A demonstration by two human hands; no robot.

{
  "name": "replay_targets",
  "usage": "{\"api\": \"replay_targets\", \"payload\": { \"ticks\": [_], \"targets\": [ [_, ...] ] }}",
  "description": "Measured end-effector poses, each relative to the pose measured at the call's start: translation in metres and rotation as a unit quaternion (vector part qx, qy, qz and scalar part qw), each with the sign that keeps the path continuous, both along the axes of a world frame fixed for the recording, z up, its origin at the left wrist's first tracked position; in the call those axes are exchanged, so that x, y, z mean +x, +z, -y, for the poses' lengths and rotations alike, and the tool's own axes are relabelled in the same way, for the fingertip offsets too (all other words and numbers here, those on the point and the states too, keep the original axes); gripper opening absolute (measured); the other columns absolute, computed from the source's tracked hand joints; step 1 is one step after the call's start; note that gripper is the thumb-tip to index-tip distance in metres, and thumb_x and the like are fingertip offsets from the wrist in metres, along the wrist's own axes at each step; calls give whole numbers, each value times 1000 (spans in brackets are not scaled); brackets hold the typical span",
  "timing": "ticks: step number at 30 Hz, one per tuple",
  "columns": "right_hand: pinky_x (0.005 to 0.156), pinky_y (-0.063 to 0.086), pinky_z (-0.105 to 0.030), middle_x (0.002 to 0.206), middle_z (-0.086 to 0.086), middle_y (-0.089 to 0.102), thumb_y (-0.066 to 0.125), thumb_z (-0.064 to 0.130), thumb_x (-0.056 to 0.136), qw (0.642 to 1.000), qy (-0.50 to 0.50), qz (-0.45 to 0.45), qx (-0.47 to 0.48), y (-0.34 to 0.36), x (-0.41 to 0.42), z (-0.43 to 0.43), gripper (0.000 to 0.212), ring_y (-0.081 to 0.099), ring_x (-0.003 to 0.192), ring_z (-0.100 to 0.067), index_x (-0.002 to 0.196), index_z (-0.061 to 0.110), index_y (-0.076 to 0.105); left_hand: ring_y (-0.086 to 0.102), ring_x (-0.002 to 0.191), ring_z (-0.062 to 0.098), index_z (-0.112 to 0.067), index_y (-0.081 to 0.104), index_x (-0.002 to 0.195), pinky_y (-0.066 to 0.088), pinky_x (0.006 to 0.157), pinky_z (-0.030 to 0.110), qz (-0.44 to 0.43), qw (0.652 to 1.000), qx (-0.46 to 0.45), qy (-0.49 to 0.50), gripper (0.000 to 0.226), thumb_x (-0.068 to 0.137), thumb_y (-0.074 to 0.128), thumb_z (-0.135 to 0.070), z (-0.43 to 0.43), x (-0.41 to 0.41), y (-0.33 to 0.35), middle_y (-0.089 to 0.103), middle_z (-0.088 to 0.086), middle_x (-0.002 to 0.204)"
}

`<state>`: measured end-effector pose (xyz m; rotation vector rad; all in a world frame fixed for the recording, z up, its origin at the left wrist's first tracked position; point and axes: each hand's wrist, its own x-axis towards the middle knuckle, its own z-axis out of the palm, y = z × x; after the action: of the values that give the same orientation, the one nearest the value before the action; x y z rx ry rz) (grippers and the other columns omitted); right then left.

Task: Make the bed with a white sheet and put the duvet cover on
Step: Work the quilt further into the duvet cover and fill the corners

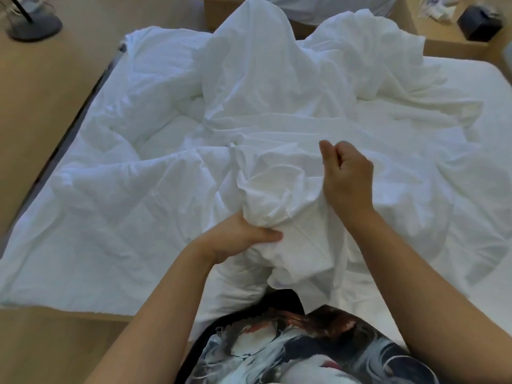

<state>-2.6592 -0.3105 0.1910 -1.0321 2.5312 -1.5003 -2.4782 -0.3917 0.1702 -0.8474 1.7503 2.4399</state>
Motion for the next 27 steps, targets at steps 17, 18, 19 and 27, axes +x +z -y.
{"api": "replay_targets", "payload": {
  "ticks": [17, 18, 19, 27],
  "targets": [
    [51, 22, -27, 55, 7, 36, 42, 28, 100, 993, 47, 41, 101, 0, 12, 40, 44, 34, 50, -6, 59, 21, 28, 62, 95, -8, -39, 55, 106, 49, 76, 9, 38, 989, -104, -100, 43, 73, 80, -28, -5, -23, 1, 67, -17, 105],
    [52, 22, -28, 56, 7, 37, 42, 29, 99, 992, 50, 53, 101, 0, 11, 41, 43, 35, 51, -6, 60, 20, 30, 64, 96, -2, -33, 58, 108, 51, 77, 13, 20, 995, -74, -69, 39, 75, 77, -26, -3, -22, 2, 69, -11, 106],
    [53, 25, -27, 57, 8, 39, 44, 32, 98, 991, 56, 73, 97, 0, 10, 39, 41, 37, 52, -5, 61, 21, 32, 66, 100, 6, -26, 61, 112, 52, 81, 18, -10, 999, -31, -18, 37, 77, 73, -26, 1, -22, 2, 71, -5, 107],
    [65, 47, -28, 78, -1, 64, 45, 47, 93, 970, 144, 152, 124, -19, 42, 12, 41, 60, 72, -15, 88, 8, 58, 64, 105, 12, -24, 59, 117, 52, 86, 26, -35, 988, -31, 147, 28, 95, 50, -39, -1, -36, 5, 70, -4, 109]
  ]
}}
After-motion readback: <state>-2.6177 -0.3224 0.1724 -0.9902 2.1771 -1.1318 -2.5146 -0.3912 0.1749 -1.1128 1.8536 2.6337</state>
